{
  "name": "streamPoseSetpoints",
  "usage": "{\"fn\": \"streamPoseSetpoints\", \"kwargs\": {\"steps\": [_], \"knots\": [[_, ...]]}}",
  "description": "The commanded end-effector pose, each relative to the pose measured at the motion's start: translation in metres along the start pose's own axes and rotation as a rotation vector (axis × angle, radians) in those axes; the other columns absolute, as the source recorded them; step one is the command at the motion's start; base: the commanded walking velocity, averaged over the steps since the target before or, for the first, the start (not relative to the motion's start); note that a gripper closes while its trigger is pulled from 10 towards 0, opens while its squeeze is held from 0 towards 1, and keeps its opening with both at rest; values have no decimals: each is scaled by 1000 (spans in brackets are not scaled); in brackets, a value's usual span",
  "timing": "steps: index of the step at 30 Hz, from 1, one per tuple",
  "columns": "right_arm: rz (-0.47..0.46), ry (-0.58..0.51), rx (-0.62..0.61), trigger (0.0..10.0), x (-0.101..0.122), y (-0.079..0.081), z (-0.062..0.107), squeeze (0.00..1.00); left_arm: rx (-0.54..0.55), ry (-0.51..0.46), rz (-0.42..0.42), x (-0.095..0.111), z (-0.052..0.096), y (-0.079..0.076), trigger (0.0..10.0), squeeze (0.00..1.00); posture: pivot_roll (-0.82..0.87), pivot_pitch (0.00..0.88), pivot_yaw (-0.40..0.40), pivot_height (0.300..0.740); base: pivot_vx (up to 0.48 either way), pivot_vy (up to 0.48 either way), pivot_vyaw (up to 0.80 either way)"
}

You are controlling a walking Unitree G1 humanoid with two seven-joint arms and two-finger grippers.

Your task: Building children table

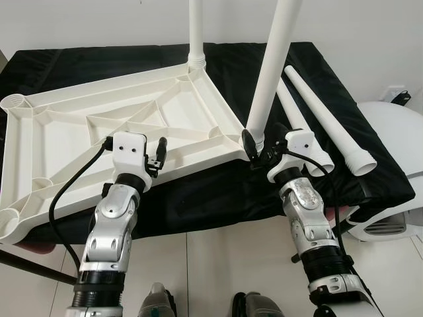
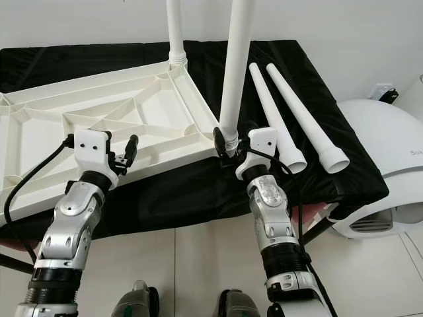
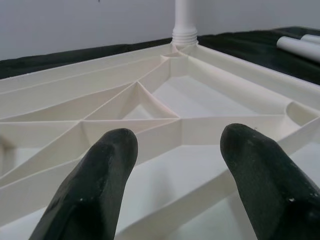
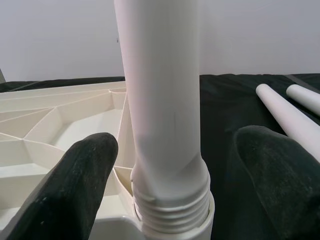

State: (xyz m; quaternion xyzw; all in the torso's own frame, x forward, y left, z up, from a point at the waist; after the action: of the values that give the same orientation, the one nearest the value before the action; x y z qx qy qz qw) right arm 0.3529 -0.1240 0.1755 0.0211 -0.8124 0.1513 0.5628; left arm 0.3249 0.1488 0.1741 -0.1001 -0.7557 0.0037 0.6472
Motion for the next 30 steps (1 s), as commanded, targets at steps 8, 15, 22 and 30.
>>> {"fn": "streamPoseSetpoints", "kwargs": {"steps": [8,15,22,30], "knots": [[15,45,-4,10000,-5,-2,6,0,77,18,14,-5,10,9,10000,0,38,104,-31,740,0,0,0],[31,47,-38,10000,-6,-7,7,0,113,9,-3,-6,17,14,10000,0,38,109,-38,740,0,0,0],[11,54,-5,10000,-4,-4,7,0,132,-8,-3,-4,20,14,10000,0,36,118,-47,740,0,0,0],[30,35,4,10000,-1,-1,4,0,131,-33,-14,-1,18,12,10000,0,38,114,-51,740,0,0,0]]}}
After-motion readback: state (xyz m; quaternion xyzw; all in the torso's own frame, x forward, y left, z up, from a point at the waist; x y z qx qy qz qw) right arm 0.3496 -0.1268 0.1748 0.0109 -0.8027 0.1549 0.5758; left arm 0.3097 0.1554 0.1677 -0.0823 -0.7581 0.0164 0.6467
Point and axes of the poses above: a point about 5 cm out from each wrist's last joint towards the gripper, its own z axis pointing back from the gripper into the wrist, its own x axis along the axis of the wrist's last joint, y = z × x, the point moved 3 cm from there along -z, pointing out of the wrist towards the gripper, and after that the axes turned 12 degrees about z, right-handed, at the moved point
